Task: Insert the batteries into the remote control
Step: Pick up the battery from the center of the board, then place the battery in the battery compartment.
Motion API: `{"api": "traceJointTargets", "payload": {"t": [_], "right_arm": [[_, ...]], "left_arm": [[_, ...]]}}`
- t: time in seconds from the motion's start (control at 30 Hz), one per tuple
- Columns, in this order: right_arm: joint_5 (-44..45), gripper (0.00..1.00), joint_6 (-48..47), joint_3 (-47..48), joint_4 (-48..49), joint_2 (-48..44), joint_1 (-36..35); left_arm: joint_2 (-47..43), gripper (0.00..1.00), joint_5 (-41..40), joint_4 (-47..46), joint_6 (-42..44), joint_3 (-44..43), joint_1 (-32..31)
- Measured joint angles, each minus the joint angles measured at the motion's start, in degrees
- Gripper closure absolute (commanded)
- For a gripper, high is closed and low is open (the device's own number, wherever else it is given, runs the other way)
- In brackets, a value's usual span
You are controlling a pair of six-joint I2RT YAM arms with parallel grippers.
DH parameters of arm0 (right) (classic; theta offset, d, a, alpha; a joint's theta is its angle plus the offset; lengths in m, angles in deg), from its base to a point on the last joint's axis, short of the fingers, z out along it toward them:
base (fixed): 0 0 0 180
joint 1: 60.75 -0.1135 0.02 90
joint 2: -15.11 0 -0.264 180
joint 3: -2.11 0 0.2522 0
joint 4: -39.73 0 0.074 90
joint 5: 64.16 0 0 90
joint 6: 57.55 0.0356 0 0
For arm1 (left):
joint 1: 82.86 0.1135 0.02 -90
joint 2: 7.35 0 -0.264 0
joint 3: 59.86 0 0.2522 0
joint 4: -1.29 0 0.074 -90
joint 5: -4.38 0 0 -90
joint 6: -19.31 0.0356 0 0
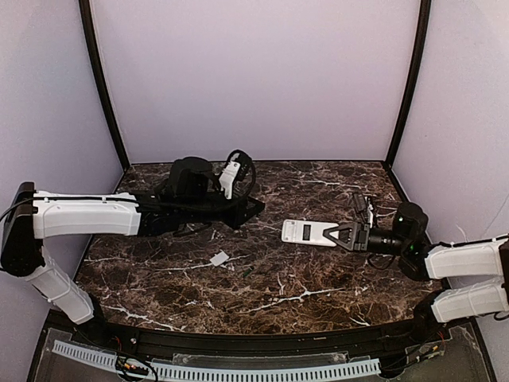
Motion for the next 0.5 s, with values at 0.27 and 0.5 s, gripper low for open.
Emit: {"api": "traceJointTargets", "payload": {"t": [0.27, 0.5], "right_arm": [[2.2, 1.00, 4.9, -0.5, 5.3, -0.7, -0.9], [4.3, 1.00, 7.2, -0.6, 8.7, 0.7, -2.3]], "left_arm": [[1.2, 1.00, -0.1, -9.5, -1.3, 1.5, -2.6], [2.6, 1.00, -1.5, -13.2, -1.0, 1.4, -4.5]]}}
